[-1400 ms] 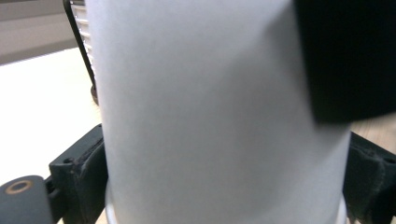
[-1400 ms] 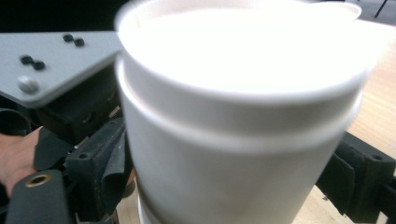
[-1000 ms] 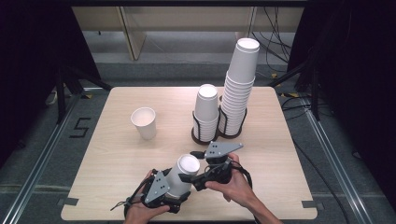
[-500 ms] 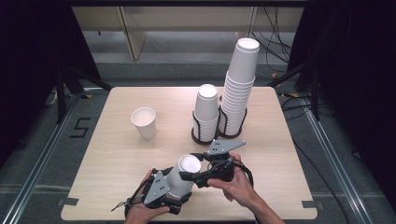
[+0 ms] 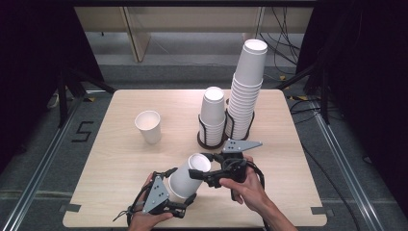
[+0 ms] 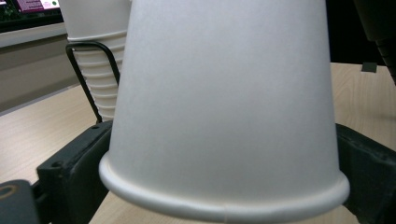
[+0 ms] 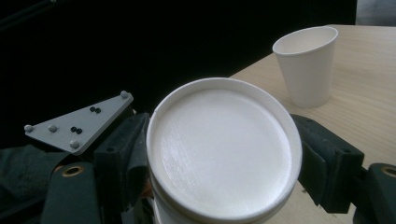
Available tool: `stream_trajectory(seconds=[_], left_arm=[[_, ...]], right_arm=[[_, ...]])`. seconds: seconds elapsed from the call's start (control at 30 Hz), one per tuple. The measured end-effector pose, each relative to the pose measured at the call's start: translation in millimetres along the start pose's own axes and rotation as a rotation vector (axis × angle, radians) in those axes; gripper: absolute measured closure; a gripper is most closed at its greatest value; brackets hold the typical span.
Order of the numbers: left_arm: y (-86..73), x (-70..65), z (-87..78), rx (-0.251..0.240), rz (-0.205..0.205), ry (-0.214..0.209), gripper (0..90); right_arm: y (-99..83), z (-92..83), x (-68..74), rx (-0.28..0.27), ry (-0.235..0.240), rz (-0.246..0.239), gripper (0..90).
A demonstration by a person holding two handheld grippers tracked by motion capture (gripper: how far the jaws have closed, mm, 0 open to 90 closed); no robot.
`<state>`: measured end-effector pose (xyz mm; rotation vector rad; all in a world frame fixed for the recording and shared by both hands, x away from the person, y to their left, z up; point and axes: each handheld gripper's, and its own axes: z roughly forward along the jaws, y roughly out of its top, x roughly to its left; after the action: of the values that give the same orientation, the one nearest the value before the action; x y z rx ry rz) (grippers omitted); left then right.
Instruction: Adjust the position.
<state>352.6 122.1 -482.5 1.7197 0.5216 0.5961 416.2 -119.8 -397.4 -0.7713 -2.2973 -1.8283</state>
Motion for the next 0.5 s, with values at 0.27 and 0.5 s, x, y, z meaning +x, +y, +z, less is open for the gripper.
stream_trajectory(seconds=[0.27,0.5], left_arm=[[1.2,1.9,-1.4,0.025,0.009,-0.010,6.1],[3.0,2.9,-1.1,0.046,0.017,-0.025,9.4]], right_arm=[[-2.6,0.4,-4.2,0.000,0.008,0.023,25.9],[-2.8,-1.0,-8.4,0.015,0.028,0.056,24.5]])
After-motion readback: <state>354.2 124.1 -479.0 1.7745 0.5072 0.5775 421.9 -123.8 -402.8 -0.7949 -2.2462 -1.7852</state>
